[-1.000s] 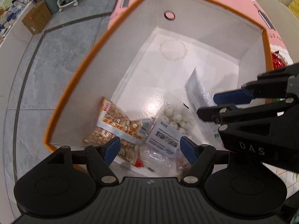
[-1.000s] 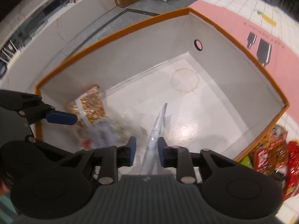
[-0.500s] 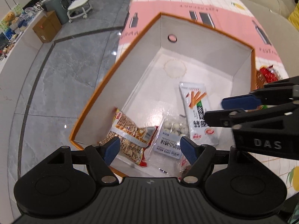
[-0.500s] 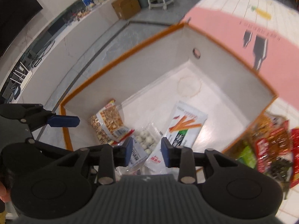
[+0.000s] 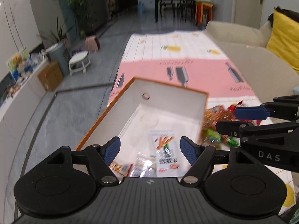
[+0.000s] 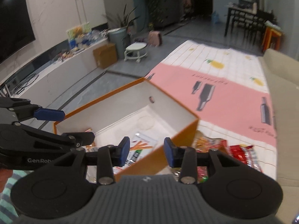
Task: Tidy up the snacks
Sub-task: 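Withdraw both tools from the box back toward the snack pile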
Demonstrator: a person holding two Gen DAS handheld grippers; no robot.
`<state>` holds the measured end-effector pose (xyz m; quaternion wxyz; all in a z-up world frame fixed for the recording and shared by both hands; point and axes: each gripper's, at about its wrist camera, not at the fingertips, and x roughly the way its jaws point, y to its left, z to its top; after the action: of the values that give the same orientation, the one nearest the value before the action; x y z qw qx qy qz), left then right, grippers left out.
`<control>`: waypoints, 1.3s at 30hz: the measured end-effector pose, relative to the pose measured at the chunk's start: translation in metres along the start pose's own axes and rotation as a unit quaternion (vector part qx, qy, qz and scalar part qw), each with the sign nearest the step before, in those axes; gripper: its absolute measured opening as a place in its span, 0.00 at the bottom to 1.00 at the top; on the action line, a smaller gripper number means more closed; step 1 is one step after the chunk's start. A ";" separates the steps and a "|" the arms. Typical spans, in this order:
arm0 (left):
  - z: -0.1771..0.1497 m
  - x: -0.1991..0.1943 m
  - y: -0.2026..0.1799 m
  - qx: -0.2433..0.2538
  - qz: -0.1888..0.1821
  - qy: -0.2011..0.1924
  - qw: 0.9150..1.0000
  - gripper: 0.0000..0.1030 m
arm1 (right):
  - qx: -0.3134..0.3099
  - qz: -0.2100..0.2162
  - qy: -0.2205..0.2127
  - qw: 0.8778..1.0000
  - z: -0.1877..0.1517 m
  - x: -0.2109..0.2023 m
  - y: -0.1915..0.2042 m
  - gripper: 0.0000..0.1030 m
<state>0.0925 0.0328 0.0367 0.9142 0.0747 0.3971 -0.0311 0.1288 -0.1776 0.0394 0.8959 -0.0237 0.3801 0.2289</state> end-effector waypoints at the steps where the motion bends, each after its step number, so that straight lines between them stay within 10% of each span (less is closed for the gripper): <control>1: -0.001 -0.004 -0.006 -0.001 -0.002 -0.010 1.000 0.83 | 0.000 -0.007 -0.007 1.000 -0.004 -0.008 -0.003 0.38; 13: -0.031 -0.020 -0.061 -0.063 -0.069 -0.050 0.994 0.83 | 0.018 -0.079 -0.043 0.996 -0.072 -0.056 -0.039 0.39; 26: -0.062 0.026 -0.117 -0.009 -0.097 -0.020 0.995 0.81 | 0.009 -0.172 -0.025 0.985 -0.130 -0.029 -0.066 0.44; 39: -0.057 0.082 -0.132 0.033 -0.091 -0.013 0.995 0.81 | 0.043 -0.174 -0.003 0.984 -0.142 0.009 -0.106 0.49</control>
<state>0.0920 -0.0881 -0.0760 0.9098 0.0677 0.3890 -0.1283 0.0846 -0.2999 -0.0813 0.9235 -0.0501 0.3766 0.0525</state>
